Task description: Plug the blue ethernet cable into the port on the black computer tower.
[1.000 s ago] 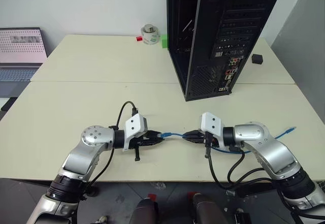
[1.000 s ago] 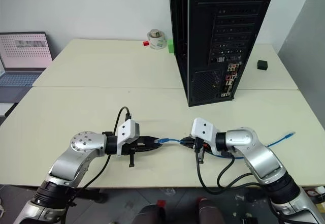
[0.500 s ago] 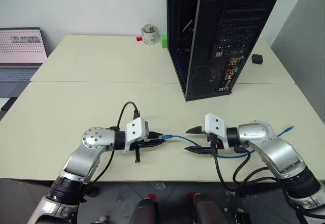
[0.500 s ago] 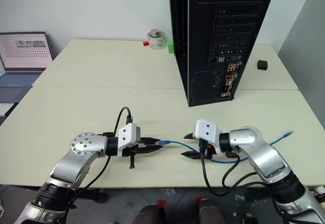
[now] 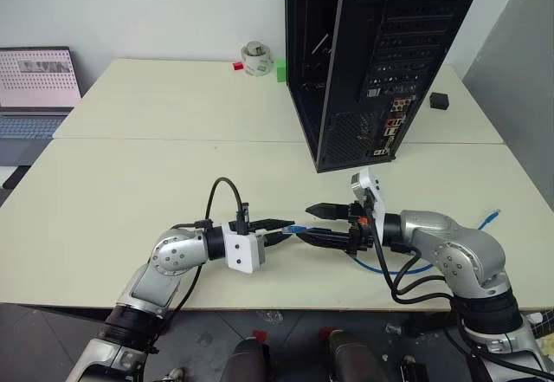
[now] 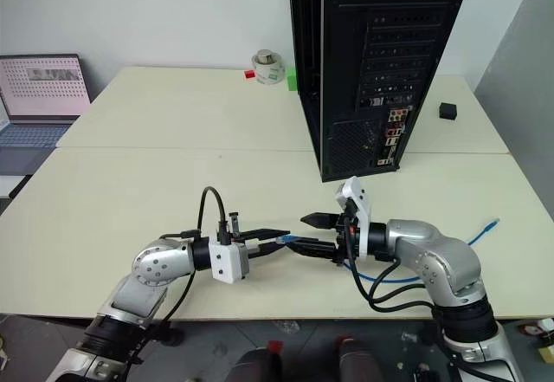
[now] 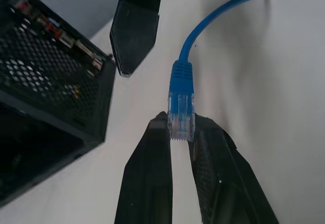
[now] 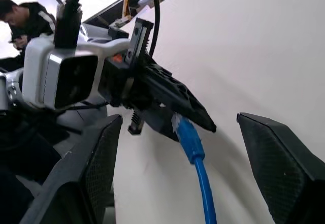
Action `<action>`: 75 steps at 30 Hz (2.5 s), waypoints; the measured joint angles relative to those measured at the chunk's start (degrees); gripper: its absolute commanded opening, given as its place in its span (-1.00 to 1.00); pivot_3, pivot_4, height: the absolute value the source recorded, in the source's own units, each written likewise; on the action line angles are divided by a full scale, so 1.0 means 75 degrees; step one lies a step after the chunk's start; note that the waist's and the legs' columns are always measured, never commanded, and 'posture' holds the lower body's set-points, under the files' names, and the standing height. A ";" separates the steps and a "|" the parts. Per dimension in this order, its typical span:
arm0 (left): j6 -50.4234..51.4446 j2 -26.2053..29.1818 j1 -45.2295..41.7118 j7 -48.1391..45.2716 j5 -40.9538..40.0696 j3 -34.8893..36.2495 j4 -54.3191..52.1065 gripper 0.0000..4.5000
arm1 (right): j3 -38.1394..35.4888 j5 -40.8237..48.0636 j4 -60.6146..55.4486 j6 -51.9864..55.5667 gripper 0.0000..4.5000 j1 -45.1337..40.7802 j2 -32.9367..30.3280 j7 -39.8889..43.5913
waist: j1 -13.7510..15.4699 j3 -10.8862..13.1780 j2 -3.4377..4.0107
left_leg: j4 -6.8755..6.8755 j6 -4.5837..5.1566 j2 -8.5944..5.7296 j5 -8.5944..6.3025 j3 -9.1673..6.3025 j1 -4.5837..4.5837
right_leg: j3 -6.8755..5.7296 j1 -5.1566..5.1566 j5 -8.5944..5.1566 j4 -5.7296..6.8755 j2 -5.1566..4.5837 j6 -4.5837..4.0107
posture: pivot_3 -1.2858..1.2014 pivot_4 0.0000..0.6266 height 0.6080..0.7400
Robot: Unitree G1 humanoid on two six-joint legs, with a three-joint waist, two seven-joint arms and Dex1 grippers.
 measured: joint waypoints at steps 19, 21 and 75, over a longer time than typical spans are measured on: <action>-0.1109 0.0154 -0.0400 0.0966 0.0667 -0.0065 0.0620 -0.89 | 0.0094 0.0198 0.0112 0.0186 0.08 0.0038 0.0061 -0.0335 | -0.0011 0.0000 0.0000 | 0.0000 0.0000 -0.0001 0.0000 -0.0004 -0.0001 | -0.0009 0.0000 0.0000 0.0001 0.0002 0.0001 | 0.03 -0.52 1.00; -0.1109 0.0147 -0.0399 0.0972 0.0672 -0.0146 0.0619 -0.89 | 0.0101 0.0198 0.0115 0.0185 -0.17 0.0037 0.0068 -0.0340 | -0.0010 0.0000 0.0000 | 0.0000 0.0000 -0.0001 0.0000 -0.0004 -0.0002 | -0.0009 0.0000 0.0000 0.0001 0.0002 0.0001 | 0.03 -0.52 1.00; -0.1213 0.0198 -0.0355 0.1363 0.0834 -0.0296 0.0590 -0.89 | 0.0076 0.0539 0.0488 0.0459 -1.00 -0.0006 -0.0038 -0.0522 | -0.0011 0.0000 0.0000 | 0.0000 0.0000 -0.0001 0.0000 -0.0004 -0.0002 | -0.0010 0.0000 0.0000 0.0001 0.0002 0.0001 | 0.03 -0.52 1.00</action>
